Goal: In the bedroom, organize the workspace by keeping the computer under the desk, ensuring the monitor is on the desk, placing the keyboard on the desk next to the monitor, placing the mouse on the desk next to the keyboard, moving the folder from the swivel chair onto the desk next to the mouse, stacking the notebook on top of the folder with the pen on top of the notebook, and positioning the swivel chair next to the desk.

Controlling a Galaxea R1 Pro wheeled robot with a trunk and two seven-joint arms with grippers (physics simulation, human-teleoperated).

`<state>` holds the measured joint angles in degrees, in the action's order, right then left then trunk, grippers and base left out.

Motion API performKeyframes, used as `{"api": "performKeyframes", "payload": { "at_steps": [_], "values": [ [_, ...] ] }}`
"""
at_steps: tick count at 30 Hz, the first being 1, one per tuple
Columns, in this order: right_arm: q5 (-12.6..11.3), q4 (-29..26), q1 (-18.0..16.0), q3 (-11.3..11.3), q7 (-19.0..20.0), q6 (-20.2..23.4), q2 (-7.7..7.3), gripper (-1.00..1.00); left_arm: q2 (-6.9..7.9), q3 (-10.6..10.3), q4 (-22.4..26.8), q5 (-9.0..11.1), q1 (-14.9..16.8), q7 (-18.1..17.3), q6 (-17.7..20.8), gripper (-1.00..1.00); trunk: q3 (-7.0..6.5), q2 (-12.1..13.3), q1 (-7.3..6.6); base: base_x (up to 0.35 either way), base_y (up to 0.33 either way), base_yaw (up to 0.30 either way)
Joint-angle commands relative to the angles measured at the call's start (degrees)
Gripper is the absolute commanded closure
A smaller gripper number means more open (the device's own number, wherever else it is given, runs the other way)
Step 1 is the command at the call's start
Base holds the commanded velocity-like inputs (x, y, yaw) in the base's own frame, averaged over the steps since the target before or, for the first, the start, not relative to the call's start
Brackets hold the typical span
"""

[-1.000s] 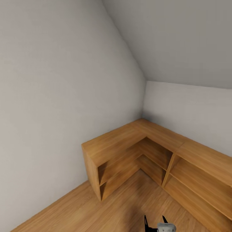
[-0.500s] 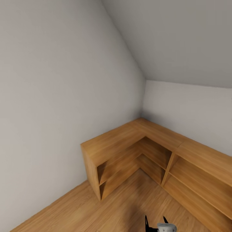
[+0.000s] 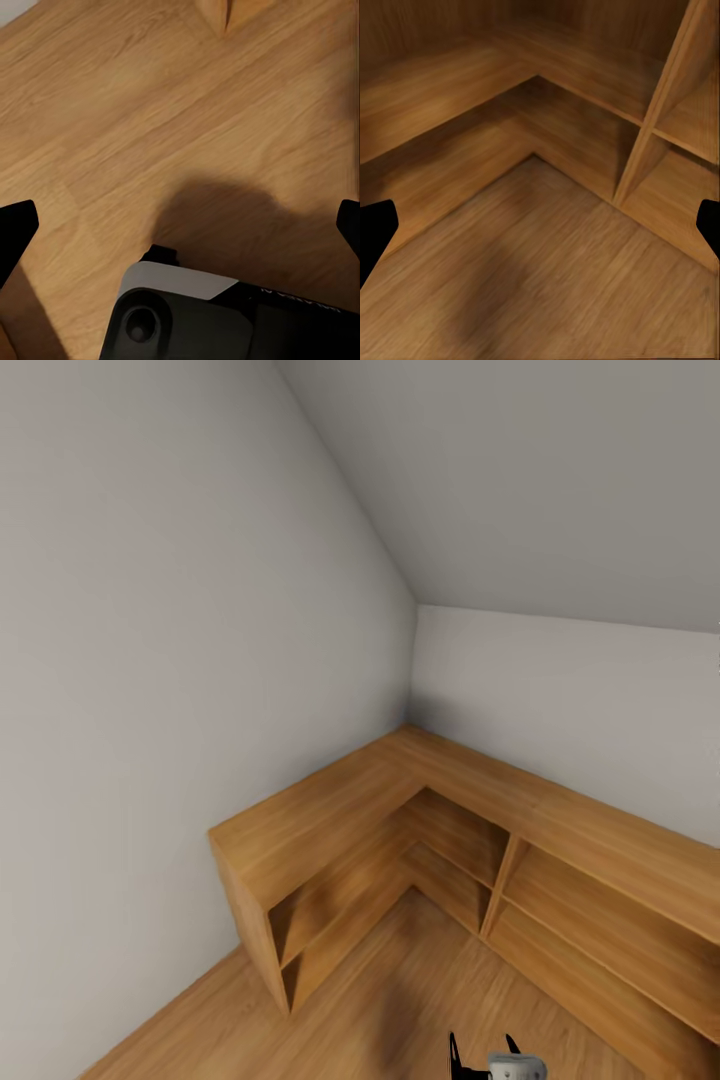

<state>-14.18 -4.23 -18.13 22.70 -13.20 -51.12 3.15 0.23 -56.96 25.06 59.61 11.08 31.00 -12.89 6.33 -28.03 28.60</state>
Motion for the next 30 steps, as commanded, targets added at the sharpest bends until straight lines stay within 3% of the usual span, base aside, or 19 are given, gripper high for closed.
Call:
{"api": "performKeyframes", "payload": {
  "at_steps": [1,20,30],
  "values": [
    [-0.4,0.1,-0.1,0.5,-0.2,-0.2,0.01,-1.00,0.04,-0.5,0.0,0.6,0.1,0.3,-0.4,-1.00,0.12,-0.1,0.04,0.073,0.003,-0.292],
    [-0.2,0.1,-0.1,0.5,-0.2,-0.1,-0.07,-1.00,0.14,0.1,0.0,0.8,0.1,0.3,-1.1,-1.00,0.14,-0.1,0.04,0.014,0.001,-0.298],
    [-0.3,0.0,-0.1,0.5,-0.2,-0.1,-0.07,-1.00,0.20,0.1,0.0,0.8,0.1,0.4,-1.6,-1.00,0.14,-0.1,0.04,0.240,0.000,-0.300]
  ]
}}
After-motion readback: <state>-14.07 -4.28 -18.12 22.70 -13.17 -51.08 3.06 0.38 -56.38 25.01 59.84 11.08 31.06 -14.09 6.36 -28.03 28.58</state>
